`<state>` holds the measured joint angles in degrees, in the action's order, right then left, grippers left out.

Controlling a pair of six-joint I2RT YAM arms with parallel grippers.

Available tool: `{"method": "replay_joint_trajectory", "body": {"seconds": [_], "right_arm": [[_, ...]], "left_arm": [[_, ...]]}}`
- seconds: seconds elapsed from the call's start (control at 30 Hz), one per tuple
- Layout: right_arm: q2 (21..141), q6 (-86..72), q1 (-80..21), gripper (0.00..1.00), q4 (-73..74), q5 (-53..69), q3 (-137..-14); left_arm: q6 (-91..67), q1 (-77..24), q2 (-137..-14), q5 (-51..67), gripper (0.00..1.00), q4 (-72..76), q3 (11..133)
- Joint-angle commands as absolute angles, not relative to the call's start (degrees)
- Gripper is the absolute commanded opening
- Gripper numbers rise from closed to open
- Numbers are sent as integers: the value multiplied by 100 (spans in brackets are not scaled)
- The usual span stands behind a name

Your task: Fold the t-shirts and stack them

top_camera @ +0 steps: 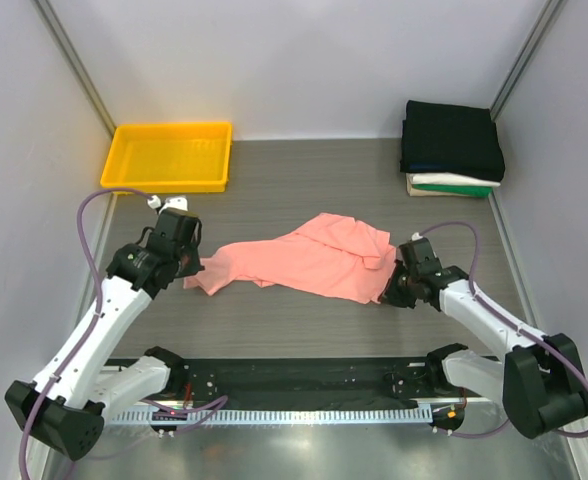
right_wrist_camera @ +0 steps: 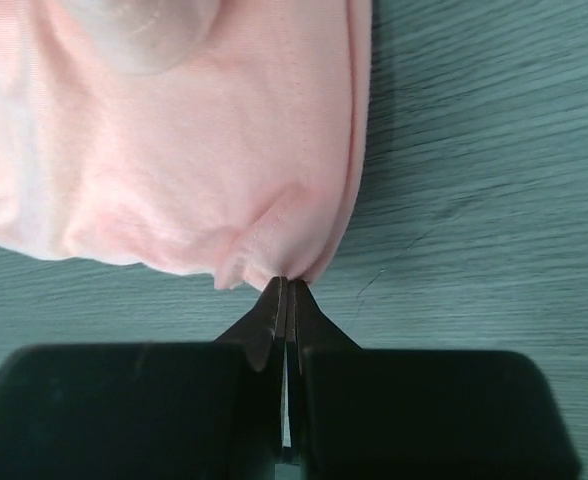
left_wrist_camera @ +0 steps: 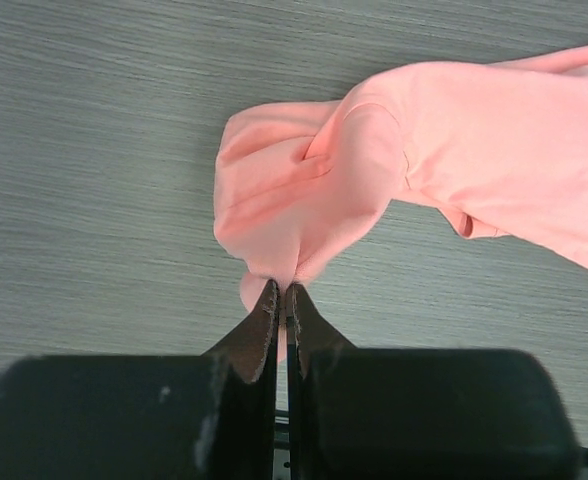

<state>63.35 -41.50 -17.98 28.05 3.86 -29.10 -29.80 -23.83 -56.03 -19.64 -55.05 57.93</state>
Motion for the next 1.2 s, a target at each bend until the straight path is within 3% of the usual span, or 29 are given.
{"method": "replay_joint_trajectory", "body": {"seconds": [0.0, 0.27, 0.63, 0.97, 1.17], "right_arm": [[5925, -4271, -1837, 1, 2768, 598, -3329], [4880, -4254, -1837, 1, 4007, 344, -4832], [4342, -4113, -1837, 1, 5659, -632, -8180], [3648, -4157, -1837, 1, 6266, -1582, -10176], [3928, -3964, -1784, 1, 6512, -1739, -11178]], "left_arm": [[-3006, -2329, -5520, -1951, 0, -5466, 6222], [-2795, -2338, -5116, -2127, 0, -6047, 7547], [-2321, -2338, -4632, -2206, 0, -5960, 9762], [-1372, -2338, -4368, -1214, 0, -5010, 11336], [-1380, -2338, -4789, -528, 0, -4807, 12031]]}}
